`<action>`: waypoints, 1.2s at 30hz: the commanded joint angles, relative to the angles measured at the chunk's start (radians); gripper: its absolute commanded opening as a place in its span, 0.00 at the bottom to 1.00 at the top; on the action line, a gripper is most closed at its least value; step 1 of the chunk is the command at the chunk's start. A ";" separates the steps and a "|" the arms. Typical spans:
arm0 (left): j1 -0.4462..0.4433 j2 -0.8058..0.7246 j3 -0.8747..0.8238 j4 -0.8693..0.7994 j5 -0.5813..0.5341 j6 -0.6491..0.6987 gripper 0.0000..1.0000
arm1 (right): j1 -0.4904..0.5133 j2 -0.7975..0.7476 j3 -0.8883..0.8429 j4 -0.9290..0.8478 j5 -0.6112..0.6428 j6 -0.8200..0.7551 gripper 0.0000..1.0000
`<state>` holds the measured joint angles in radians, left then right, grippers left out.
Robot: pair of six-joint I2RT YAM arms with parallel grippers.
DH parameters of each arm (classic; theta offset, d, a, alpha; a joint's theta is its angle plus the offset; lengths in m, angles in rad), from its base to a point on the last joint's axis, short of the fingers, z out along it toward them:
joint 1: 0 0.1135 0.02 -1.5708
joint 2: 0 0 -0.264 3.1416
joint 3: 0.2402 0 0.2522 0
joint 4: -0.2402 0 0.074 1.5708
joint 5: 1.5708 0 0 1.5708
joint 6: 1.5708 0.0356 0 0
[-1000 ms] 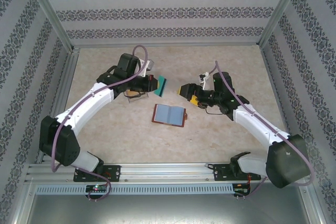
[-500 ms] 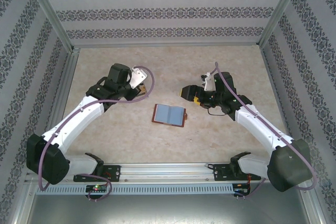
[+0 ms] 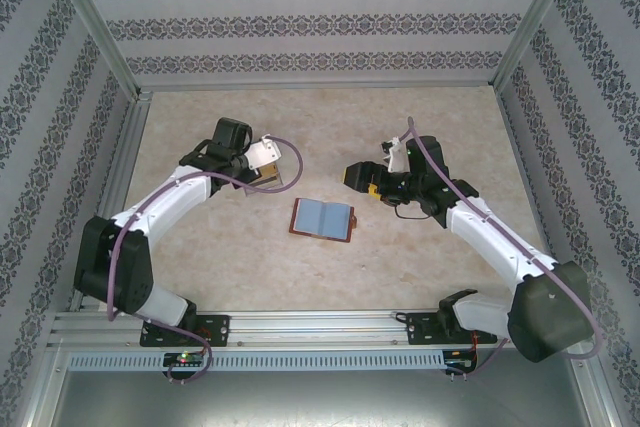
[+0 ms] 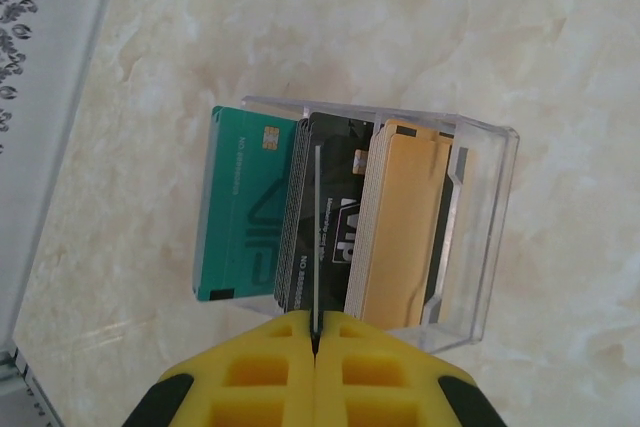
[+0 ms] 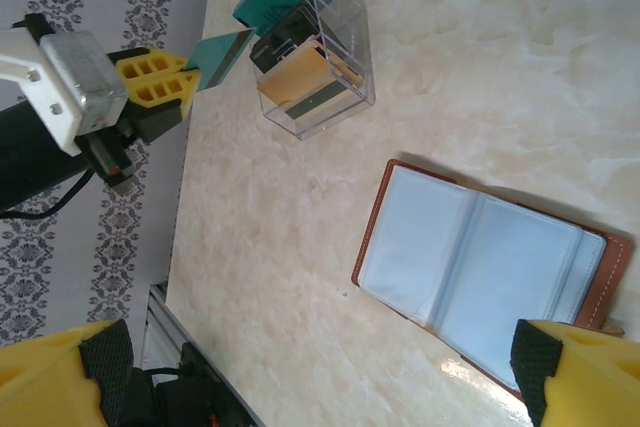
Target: Take the credit cards out of the card holder
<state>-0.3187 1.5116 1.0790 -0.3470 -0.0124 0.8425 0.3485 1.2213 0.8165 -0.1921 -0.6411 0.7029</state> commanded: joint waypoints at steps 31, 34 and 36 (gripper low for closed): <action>0.092 0.275 0.164 0.083 0.028 0.052 0.05 | -0.026 0.147 0.088 0.016 -0.042 -0.002 0.98; 0.093 0.281 0.166 0.096 0.013 0.047 0.15 | -0.027 0.154 0.090 0.021 -0.048 0.000 0.98; 0.096 0.285 0.169 0.101 0.003 0.044 0.20 | -0.028 0.160 0.091 0.025 -0.052 0.002 0.98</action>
<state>-0.2398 1.7817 1.2163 -0.2760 -0.0010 0.8856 0.3286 1.3678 0.8783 -0.1898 -0.6716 0.7036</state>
